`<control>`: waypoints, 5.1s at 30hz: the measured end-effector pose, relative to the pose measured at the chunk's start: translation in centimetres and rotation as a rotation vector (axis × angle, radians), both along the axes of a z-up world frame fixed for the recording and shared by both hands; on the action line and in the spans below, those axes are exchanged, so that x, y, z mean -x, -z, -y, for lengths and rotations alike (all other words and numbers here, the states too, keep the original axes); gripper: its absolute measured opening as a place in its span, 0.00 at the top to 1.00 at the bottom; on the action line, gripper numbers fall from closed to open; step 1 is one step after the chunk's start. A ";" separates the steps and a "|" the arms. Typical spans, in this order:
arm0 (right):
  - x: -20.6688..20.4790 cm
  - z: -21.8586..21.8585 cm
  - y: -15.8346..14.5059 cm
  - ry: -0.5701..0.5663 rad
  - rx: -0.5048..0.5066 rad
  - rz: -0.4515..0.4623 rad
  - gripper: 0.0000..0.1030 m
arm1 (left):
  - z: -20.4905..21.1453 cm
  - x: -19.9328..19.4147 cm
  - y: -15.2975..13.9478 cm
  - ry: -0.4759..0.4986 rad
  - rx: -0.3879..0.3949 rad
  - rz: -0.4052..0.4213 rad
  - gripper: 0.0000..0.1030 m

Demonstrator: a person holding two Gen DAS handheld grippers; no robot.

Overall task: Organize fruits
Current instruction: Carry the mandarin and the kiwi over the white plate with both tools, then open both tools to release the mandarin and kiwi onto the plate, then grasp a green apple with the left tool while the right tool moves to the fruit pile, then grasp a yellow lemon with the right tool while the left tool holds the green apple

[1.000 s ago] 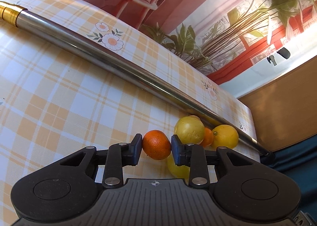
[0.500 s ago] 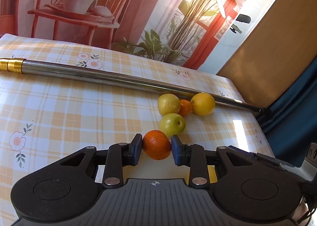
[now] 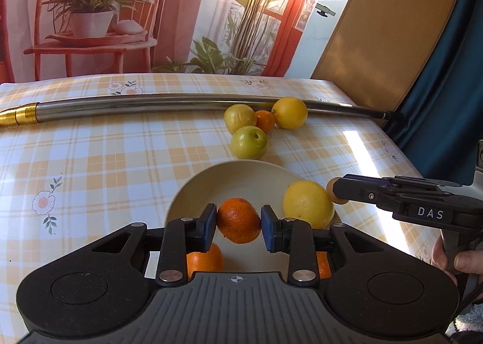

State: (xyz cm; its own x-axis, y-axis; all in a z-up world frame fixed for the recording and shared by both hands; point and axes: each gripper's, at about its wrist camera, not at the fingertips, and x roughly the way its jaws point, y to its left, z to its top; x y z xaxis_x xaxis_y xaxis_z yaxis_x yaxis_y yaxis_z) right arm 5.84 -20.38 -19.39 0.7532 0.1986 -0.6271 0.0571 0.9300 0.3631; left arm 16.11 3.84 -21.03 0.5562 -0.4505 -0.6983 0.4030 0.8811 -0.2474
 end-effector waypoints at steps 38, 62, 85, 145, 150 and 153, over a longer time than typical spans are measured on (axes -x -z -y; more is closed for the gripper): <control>1.1 -0.9 3.0 -0.031 -0.048 -0.133 0.79 | 0.6 -0.6 1.5 0.003 -0.187 0.063 0.68; 1.5 -0.7 2.2 -0.008 -0.007 -0.100 0.70 | 0.3 -0.1 1.3 -0.033 -0.186 0.066 0.66; 1.6 1.6 1.8 0.101 -0.038 -0.065 0.00 | -0.1 0.3 -0.5 -0.088 -0.103 0.121 0.28; -2.7 9.5 4.0 0.249 0.013 0.008 0.00 | 10.6 -11.0 4.0 0.056 -0.225 0.039 0.51; -2.7 9.5 4.0 0.249 0.022 0.001 0.00 | 10.1 -10.2 3.5 0.062 -0.211 0.054 0.51; -2.7 9.4 4.0 0.248 0.027 -0.002 0.00 | 9.7 -9.6 2.6 0.056 -0.193 0.083 0.51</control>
State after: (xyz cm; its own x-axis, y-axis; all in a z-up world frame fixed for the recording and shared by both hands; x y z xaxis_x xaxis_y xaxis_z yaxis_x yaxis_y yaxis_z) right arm 8.52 -29.77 -23.36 0.7752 -0.0086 -0.6316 0.2854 0.8968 0.3381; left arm 25.74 -5.86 -23.62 0.5933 -0.3448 -0.7274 0.4644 0.8847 -0.0406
